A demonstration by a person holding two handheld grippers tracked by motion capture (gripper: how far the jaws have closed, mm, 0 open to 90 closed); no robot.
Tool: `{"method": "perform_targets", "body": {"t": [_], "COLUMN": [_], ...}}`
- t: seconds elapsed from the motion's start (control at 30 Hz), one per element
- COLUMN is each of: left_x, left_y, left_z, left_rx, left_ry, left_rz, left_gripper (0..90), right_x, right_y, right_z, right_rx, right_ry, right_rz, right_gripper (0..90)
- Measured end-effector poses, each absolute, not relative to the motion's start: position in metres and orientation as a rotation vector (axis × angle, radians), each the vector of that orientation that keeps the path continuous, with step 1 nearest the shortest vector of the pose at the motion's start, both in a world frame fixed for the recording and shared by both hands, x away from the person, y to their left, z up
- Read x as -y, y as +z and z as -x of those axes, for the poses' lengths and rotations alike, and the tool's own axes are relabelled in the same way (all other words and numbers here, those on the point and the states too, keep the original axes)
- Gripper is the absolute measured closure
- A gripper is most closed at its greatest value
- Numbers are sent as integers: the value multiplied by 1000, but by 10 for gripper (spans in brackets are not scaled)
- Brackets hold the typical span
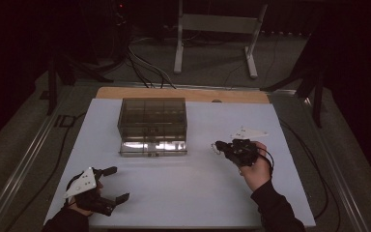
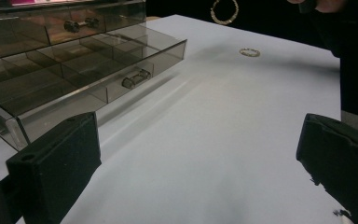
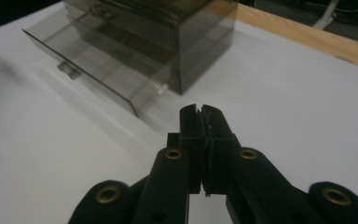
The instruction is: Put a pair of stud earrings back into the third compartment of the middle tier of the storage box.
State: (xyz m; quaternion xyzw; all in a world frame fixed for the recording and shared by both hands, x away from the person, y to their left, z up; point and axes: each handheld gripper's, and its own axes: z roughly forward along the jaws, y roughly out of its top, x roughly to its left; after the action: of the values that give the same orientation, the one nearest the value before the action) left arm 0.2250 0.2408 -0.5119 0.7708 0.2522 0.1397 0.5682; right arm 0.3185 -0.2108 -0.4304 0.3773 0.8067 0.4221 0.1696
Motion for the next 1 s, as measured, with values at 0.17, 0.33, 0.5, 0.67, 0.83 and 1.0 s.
{"method": "perform_targets", "body": {"t": [0.17,0.33,0.5,0.67,0.83,1.0], "left_x": [-241,-242,-242,-242,-242,-242], "left_y": [-512,-511,-511,-511,-511,-511], "left_z": [-225,-225,-225,-225,-225,-225], "left_rx": [-592,-594,-595,-594,-592,-592], "left_ry": [329,327,328,327,326,328], "left_rz": [-1809,-1806,-1805,-1804,-1805,-1804], "left_gripper": [6,6,6,6,6,7], "right_x": [195,180,168,155,143,130], "right_y": [-422,-416,-410,-405,-402,-403], "right_z": [-324,-329,-334,-338,-342,-345], "right_rx": [-2304,-2319,-2327,-2341,-2353,-2366], "right_ry": [1218,1227,1241,1246,1264,1284], "right_rz": [-1032,-991,-962,-933,-914,-905], "right_gripper": [887,886,887,886,887,886]}}
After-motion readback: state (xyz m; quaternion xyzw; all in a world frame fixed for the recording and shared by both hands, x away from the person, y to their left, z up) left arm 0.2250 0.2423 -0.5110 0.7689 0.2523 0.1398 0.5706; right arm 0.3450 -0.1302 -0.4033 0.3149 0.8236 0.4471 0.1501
